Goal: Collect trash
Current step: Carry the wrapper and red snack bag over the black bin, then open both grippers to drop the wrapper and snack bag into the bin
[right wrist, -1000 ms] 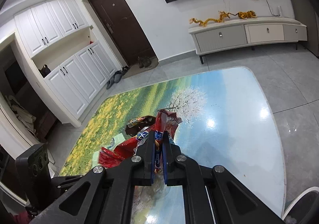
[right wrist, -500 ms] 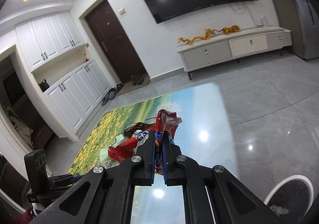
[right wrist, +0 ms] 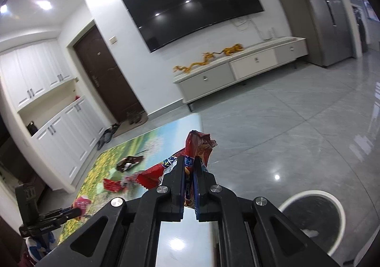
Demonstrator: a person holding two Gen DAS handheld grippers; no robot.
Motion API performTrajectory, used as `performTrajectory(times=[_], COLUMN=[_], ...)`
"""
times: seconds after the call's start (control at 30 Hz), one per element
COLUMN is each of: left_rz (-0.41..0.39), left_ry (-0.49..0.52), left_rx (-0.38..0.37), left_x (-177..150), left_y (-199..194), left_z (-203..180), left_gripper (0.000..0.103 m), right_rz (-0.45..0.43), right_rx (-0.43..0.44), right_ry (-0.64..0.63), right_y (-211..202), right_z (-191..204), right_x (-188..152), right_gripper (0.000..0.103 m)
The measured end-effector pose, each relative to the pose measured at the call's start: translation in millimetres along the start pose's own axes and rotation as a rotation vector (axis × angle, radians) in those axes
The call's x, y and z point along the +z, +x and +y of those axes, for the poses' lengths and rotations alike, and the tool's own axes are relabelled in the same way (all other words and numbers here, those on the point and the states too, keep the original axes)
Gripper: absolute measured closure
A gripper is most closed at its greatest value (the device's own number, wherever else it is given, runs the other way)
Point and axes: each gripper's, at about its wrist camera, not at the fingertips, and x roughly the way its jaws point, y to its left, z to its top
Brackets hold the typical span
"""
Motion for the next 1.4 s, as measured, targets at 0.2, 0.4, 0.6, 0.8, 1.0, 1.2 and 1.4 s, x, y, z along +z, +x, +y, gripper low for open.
performTrajectory(times=[0.2, 0.4, 0.6, 0.8, 1.0, 1.2, 1.4], left_rz=[0.028, 0.073, 0.135, 0.209, 0.279, 0.319, 0.349], left_ry=[0.057, 0.118, 0.193, 0.269, 0.291, 0.309, 0.309], left_rx=[-0.032, -0.072, -0.128, -0.183, -0.229, -0.243, -0.259], left_x=[2, 10, 19, 20, 20, 16, 9], left_y=[13, 40, 83, 132, 181, 223, 255], left_z=[-33, -71, -126, -187, -235, -278, -309], left_gripper=[0.08, 0.08, 0.08, 0.08, 0.079, 0.078, 0.076], right_rz=[-0.024, -0.007, 0.034, 0.071, 0.1, 0.13, 0.141], right_rx=[-0.065, -0.114, -0.163, -0.223, -0.277, -0.312, -0.339], right_ry=[0.063, 0.132, 0.189, 0.255, 0.319, 0.356, 0.364], right_y=[-24, -33, -30, -30, -33, -28, -22], right_z=[-39, -77, -116, -155, -192, -215, -230], right_x=[-12, -29, -44, -61, -78, -89, -88], right_gripper=[0.097, 0.097, 0.097, 0.097, 0.097, 0.096, 0.094])
